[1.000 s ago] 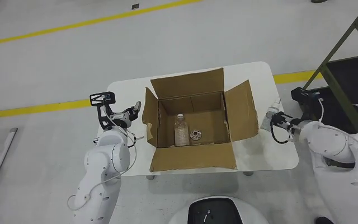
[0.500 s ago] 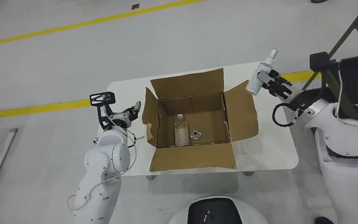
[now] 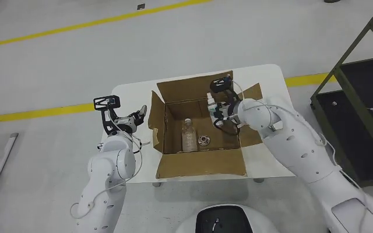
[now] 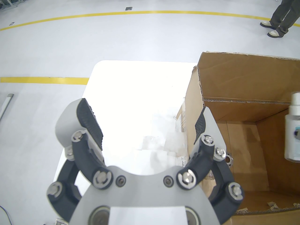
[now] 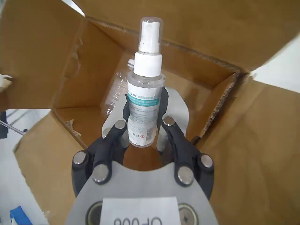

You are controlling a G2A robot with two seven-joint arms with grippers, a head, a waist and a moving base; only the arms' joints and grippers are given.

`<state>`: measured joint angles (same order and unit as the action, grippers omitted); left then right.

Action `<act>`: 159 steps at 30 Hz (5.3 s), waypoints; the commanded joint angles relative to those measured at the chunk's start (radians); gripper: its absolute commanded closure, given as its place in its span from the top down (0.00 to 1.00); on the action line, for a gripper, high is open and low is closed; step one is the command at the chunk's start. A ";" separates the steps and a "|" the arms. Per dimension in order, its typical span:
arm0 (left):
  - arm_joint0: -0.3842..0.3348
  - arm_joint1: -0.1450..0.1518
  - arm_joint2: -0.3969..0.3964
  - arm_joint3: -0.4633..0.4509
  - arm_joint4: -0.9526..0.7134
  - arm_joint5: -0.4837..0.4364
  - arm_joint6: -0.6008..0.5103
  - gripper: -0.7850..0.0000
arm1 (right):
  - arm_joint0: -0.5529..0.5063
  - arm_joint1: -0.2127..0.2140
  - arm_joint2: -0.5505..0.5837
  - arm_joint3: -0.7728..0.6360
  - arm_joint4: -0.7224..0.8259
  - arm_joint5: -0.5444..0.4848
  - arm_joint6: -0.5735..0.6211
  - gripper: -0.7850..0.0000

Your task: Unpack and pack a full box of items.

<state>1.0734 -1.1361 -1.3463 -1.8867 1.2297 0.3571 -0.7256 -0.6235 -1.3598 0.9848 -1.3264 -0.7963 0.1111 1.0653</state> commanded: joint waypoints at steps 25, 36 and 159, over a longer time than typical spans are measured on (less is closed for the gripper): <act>0.000 0.000 0.000 0.000 0.000 0.000 0.000 1.00 | 0.183 -0.145 -0.292 0.461 -0.029 -0.017 -0.064 0.28; 0.000 0.000 0.000 0.000 0.000 0.000 0.000 1.00 | 0.195 -0.143 -0.236 0.437 -0.009 -0.029 -0.077 0.49; 0.099 0.010 0.097 0.031 0.099 -0.688 0.149 0.00 | -0.396 0.099 0.347 -0.277 0.139 -0.243 -0.299 0.00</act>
<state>1.1726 -1.1260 -1.2534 -1.8582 1.3275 -0.3222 -0.5794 -1.0256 -1.2622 1.3369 -1.6081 -0.6523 -0.1324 0.7421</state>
